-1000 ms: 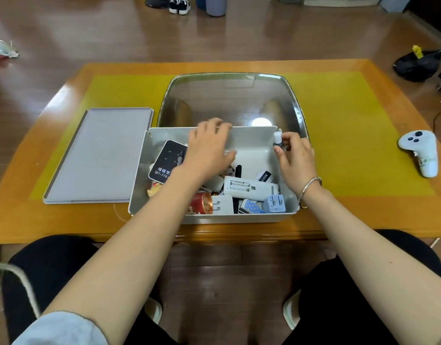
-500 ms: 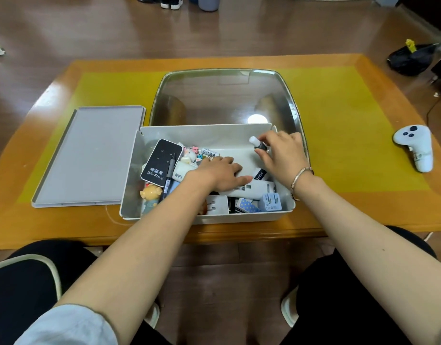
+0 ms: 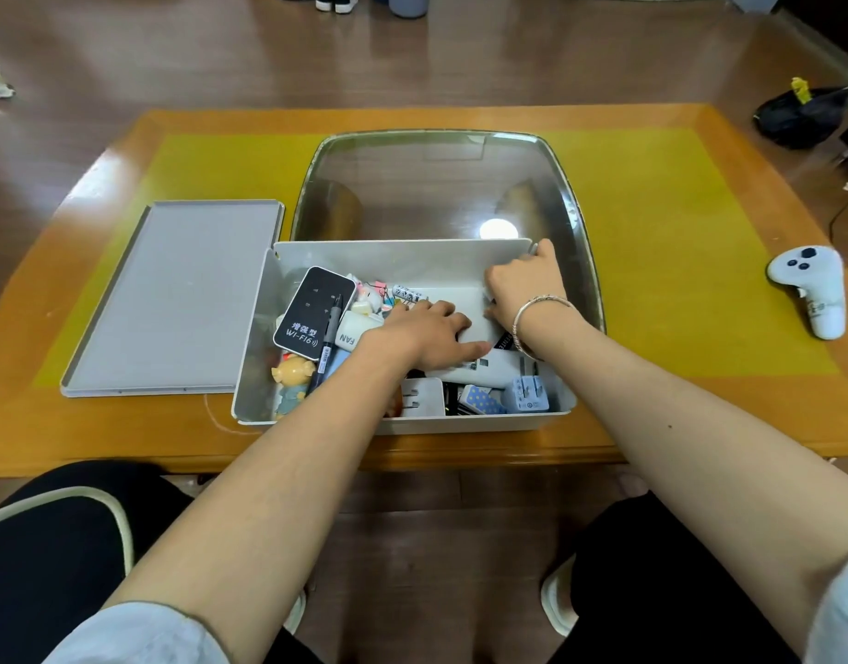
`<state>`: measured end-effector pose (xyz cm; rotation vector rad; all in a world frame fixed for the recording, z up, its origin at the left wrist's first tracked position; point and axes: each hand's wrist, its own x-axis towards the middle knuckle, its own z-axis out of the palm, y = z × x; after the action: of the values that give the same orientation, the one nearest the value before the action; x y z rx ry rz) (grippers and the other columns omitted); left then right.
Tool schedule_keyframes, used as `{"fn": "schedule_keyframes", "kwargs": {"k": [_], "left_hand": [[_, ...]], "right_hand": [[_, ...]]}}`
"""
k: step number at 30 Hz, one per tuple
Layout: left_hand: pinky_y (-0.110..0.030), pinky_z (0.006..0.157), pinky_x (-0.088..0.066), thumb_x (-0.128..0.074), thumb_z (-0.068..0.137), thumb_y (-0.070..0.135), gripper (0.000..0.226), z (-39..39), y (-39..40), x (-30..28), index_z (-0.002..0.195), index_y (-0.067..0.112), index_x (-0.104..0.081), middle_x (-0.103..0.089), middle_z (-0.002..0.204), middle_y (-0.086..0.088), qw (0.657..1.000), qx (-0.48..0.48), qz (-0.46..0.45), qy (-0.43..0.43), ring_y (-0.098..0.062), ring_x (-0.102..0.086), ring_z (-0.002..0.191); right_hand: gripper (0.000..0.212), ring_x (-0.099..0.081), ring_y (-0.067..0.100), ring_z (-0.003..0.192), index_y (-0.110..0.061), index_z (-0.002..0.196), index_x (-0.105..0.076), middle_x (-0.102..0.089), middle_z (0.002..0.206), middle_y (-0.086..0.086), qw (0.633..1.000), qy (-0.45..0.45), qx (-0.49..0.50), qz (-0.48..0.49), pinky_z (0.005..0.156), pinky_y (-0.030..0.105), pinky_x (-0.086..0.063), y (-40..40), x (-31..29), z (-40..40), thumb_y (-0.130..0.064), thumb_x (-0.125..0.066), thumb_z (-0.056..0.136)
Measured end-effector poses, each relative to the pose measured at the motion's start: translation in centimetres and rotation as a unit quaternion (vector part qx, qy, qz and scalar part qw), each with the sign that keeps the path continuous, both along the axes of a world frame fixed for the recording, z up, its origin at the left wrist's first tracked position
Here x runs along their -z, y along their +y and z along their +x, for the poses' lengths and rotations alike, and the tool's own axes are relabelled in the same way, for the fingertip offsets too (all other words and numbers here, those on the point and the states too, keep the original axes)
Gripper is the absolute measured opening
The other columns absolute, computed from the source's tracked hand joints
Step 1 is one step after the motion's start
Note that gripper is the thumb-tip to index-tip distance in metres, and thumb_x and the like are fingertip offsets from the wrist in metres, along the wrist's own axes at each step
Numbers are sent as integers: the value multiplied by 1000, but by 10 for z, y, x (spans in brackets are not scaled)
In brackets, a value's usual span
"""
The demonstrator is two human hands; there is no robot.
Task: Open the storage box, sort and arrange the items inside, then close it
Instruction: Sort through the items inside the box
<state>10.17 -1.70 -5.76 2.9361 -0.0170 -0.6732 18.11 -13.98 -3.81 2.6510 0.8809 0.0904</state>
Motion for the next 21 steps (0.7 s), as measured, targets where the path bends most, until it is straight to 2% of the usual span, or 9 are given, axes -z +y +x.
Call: {"fn": "schedule_keyframes", "kwargs": {"k": [3, 5, 8, 11, 13, 15, 18, 21], "left_hand": [[-50, 112, -15, -24, 89, 73, 72, 0, 0, 1, 147, 30, -31, -21, 157, 0, 1000, 2, 2, -3, -26, -19, 143], [-51, 112, -15, -24, 89, 73, 72, 0, 0, 1, 147, 30, -31, -21, 157, -1, 1000, 3, 0, -3, -26, -19, 143], [-51, 111, -16, -29, 89, 72, 72, 1, 0, 0, 146, 29, -33, -25, 155, -1, 1000, -3, -13, -5, -27, -22, 141], [-50, 112, -18, -37, 89, 68, 72, 3, -4, -3, 145, 24, -31, -31, 152, -6, 998, -32, -41, -22, -30, -27, 139], [-50, 113, -15, -38, 91, 63, 69, 4, -12, -4, 145, 22, -30, -33, 150, -8, 998, -27, -46, -42, -31, -28, 138], [-50, 114, -14, -37, 94, 57, 62, 7, -21, -5, 146, 23, -29, -34, 150, -9, 997, -10, -57, -50, -30, -29, 137], [-51, 113, -13, -33, 97, 51, 58, 11, -29, -4, 149, 28, -23, -30, 152, -9, 997, 3, -69, -38, -31, -28, 138], [-53, 112, -13, -29, 98, 49, 58, 16, -33, -1, 151, 29, -19, -25, 155, -7, 998, 11, -61, -28, -32, -27, 139]], "right_hand": [[28, -47, 25, 105, -20, 89, -64, -67, 89, 3, 999, 26, 7, 31, 94, 39, -24, -2, 0, -1, -47, -62, 82], [29, -41, 26, 114, -21, 104, -65, -64, 104, 2, 993, 42, -4, 108, 93, 39, -25, -9, -1, -3, -42, -59, 85], [32, -42, 28, 114, -18, 117, -60, -52, 121, 6, 962, 13, -14, 273, 92, 38, -31, -29, -5, -10, -21, -60, 86], [40, -54, 32, 102, -14, 127, -48, -47, 124, 11, 931, 34, 90, 351, 83, 41, -45, -49, -7, -13, -18, -56, 87], [36, -57, 34, 100, -12, 125, -48, -53, 122, 14, 922, 97, 147, 346, 81, 39, -47, -56, -3, -12, -21, -51, 91], [27, -58, 36, 97, -9, 116, -54, -62, 110, 18, 919, 131, 156, 339, 78, 38, -46, -57, 1, -13, -23, -45, 94], [24, -59, 39, 86, -6, 102, -56, -65, 94, 23, 912, 138, 150, 357, 71, 40, -48, -55, 6, -16, -22, -38, 96], [22, -59, 39, 81, -8, 93, -54, -65, 88, 21, 910, 123, 144, 369, 64, 36, -43, -55, 10, -17, -22, -38, 97]]}}
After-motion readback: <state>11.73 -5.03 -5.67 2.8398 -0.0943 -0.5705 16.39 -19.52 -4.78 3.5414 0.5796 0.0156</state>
